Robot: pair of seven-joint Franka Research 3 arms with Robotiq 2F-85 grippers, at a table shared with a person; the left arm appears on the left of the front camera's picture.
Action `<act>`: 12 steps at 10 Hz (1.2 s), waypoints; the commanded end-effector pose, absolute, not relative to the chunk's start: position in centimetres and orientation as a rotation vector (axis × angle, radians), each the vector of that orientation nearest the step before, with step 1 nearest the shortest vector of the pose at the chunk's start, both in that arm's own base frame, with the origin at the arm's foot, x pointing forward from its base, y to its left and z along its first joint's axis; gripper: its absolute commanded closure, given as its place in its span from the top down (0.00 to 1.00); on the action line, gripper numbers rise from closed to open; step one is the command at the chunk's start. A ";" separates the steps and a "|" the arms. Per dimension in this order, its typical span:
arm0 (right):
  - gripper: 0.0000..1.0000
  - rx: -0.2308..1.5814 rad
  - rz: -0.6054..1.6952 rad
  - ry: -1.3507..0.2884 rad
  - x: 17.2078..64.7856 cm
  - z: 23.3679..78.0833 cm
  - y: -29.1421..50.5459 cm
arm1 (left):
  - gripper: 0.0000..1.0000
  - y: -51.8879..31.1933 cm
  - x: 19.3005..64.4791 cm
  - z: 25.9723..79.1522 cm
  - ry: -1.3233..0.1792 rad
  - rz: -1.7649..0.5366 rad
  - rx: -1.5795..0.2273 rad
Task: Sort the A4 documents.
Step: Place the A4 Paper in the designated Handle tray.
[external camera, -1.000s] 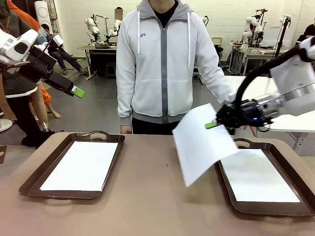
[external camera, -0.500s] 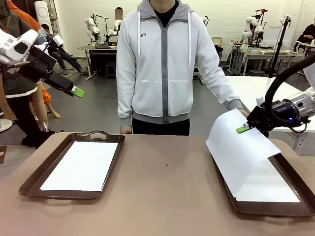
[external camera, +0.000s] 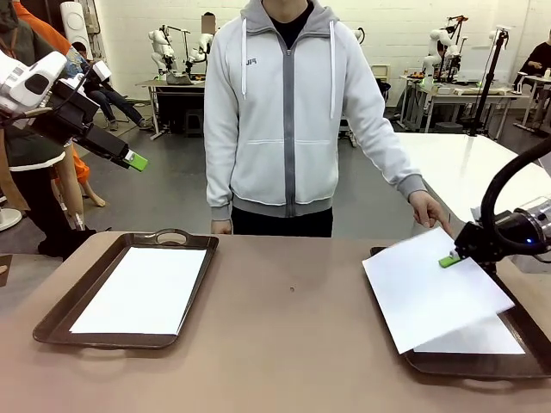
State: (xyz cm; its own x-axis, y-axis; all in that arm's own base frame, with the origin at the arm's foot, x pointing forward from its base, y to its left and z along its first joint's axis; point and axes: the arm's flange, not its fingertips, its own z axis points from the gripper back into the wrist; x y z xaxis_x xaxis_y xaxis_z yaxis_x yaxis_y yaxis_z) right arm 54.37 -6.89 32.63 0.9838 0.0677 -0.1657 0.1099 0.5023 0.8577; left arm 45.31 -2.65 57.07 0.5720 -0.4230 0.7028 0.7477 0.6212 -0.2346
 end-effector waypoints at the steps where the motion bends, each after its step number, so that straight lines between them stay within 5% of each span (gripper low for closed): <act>1: 0.01 0.894 -0.073 0.167 54.1 32.0 -8.0 | 1.00 -2.6 45.3 57.0 -0.646 -0.750 -0.548; 9: 0.01 0.694 -0.071 0.141 54.3 31.2 -8.3 | 1.00 -2.6 45.3 57.0 -0.646 -0.750 -0.548; 12: 0.31 0.619 -0.100 0.114 54.0 31.3 -8.7 | 1.00 -2.6 45.3 57.0 -0.646 -0.750 -0.548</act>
